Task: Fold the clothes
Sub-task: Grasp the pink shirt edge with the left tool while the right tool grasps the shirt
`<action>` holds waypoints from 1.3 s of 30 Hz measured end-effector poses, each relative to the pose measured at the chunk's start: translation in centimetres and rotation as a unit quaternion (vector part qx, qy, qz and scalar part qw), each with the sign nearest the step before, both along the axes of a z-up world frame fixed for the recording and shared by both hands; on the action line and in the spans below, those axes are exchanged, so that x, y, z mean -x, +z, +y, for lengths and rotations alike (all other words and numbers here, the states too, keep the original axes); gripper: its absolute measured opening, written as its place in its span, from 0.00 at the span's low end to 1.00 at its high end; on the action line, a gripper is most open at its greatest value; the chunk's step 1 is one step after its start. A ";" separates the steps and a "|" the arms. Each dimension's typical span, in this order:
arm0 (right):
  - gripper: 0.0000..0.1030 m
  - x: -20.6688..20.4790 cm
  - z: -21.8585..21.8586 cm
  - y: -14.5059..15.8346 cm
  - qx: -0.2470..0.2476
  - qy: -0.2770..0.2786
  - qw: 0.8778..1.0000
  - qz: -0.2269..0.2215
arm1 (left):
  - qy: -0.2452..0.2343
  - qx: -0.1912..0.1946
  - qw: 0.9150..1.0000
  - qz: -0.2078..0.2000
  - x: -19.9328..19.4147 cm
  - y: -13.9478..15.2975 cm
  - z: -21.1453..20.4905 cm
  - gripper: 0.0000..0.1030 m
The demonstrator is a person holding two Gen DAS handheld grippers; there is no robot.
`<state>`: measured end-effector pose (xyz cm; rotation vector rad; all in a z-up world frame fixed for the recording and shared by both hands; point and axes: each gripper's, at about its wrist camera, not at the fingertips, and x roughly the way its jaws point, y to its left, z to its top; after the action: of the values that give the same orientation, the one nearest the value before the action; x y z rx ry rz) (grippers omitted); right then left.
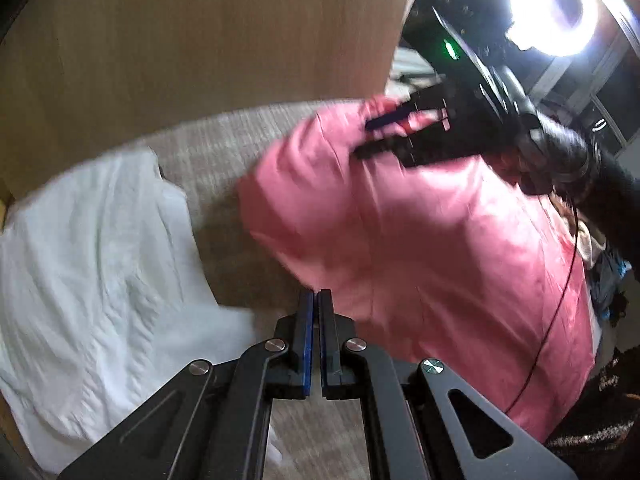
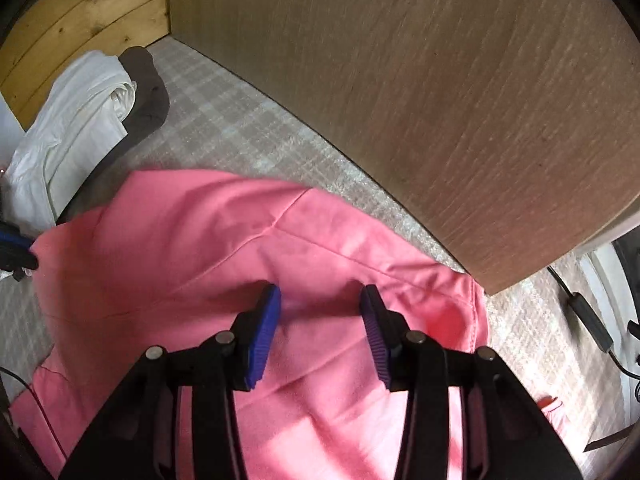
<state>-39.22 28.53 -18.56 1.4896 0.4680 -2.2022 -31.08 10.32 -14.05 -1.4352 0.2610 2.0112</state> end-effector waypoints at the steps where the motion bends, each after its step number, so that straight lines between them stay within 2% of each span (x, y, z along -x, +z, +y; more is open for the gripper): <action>1: 0.39 0.2 -0.3 0.1 -0.008 -0.001 1.000 -0.004 | -0.003 0.009 1.000 -0.003 -0.2 -0.5 0.2 0.02; 3: 0.39 0.4 -1.0 1.2 -0.004 -0.006 1.000 0.000 | 0.001 0.005 1.000 -0.006 -0.6 -0.4 0.0 0.02; 6: 0.39 0.2 -3.4 3.9 0.056 0.017 0.998 -0.007 | 0.004 -0.018 1.000 -0.004 -0.5 0.0 0.2 0.02; 10: 0.39 0.4 -8.0 5.3 0.047 0.062 0.997 0.007 | -0.010 -0.023 1.000 -0.002 -0.5 -0.6 1.9 0.02; 13: 0.39 1.7 -10.5 4.6 0.039 0.094 0.995 -0.011 | -0.012 -0.026 1.000 -0.003 -0.7 -0.8 2.2 0.02; 20: 0.38 2.8 -11.9 2.3 0.022 0.113 0.989 -0.088 | -0.004 -0.033 0.999 0.000 -0.7 -1.1 2.2 0.02; 21: 0.22 2.8 -12.0 2.1 0.024 0.121 0.987 -0.099 | -0.001 -0.034 0.999 0.000 -0.7 -1.2 2.1 0.02; 22: 0.03 2.6 -11.9 2.2 0.024 0.129 0.986 -0.100 | 0.001 -0.034 0.999 0.000 -0.6 -1.2 2.1 0.02; 25: 0.02 2.0 -11.1 3.8 0.048 0.148 0.985 -0.075 | 0.010 -0.034 0.999 -0.003 -0.5 -1.3 1.9 0.03; 27: 0.02 1.8 -10.0 5.5 0.084 0.154 0.983 -0.052 | 0.018 -0.026 0.999 -0.007 -0.5 -1.5 1.8 0.11; 29: 0.02 2.3 -8.8 6.6 0.107 0.142 0.983 -0.041 | 0.025 -0.014 1.000 0.001 -0.7 -1.5 1.5 0.25; 33: 0.02 2.8 -7.9 7.4 0.135 0.128 0.982 -0.030 | 0.039 -0.008 0.999 0.008 -0.6 -1.6 1.0 0.26; 37: 0.02 2.3 -7.4 8.4 0.147 0.134 0.980 -0.024 | 0.055 -0.008 0.998 0.014 0.2 -1.7 0.7 0.42; 39: 0.02 2.5 -7.0 7.8 0.143 0.134 0.980 -0.026 | 0.064 -0.006 0.998 0.011 0.9 -2.2 0.9 0.42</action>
<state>-41.68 21.53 -10.80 1.2484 0.2980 -1.9231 -31.95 11.21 -16.29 -1.4565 0.1686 2.1284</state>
